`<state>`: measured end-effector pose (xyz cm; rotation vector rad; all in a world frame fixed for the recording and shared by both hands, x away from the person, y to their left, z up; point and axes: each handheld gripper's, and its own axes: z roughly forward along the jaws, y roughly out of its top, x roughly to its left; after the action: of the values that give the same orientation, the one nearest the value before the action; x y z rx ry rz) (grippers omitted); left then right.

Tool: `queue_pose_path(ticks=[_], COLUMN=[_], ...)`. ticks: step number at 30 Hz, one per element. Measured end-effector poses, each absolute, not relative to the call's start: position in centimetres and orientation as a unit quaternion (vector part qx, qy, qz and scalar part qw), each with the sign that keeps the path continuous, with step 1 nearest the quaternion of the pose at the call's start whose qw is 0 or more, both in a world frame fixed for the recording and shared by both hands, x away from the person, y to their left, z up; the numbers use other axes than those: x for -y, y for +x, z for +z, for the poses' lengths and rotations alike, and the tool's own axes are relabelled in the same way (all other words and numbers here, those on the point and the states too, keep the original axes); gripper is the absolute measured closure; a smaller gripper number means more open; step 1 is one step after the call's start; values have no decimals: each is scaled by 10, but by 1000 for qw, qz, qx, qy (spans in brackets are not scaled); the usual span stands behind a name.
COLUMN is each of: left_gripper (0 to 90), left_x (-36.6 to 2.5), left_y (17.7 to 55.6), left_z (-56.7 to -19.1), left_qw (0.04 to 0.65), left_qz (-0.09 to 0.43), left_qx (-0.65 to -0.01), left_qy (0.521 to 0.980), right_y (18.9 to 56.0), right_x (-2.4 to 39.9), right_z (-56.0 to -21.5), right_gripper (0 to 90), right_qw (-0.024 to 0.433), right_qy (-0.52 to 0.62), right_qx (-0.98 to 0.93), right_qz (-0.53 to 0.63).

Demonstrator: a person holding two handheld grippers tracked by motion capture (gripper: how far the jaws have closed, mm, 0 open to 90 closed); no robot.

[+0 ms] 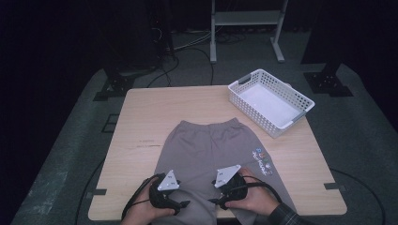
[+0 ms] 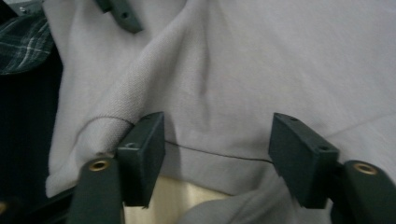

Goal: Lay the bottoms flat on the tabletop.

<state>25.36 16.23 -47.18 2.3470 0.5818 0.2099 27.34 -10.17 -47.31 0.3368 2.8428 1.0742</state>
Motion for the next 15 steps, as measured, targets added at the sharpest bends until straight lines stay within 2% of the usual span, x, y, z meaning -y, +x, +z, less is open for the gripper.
queue_pose_path(ticks=[6,10,15], left_gripper=[177,172,172], left_x=[-183,-202,-218], left_y=[257,258,254], left_z=[-463,-463,-465], left_qw=[365,361,354], left_qz=[105,118,127], left_qx=[-278,-324,-344], left_qy=[882,867,860], right_y=[275,275,274], right_x=[106,108,110], right_z=[-478,-480,-482], right_gripper=[248,239,234], right_qw=[48,51,52], right_qy=[115,117,116], right_qx=[-920,-916,-913], right_qz=[371,380,388])
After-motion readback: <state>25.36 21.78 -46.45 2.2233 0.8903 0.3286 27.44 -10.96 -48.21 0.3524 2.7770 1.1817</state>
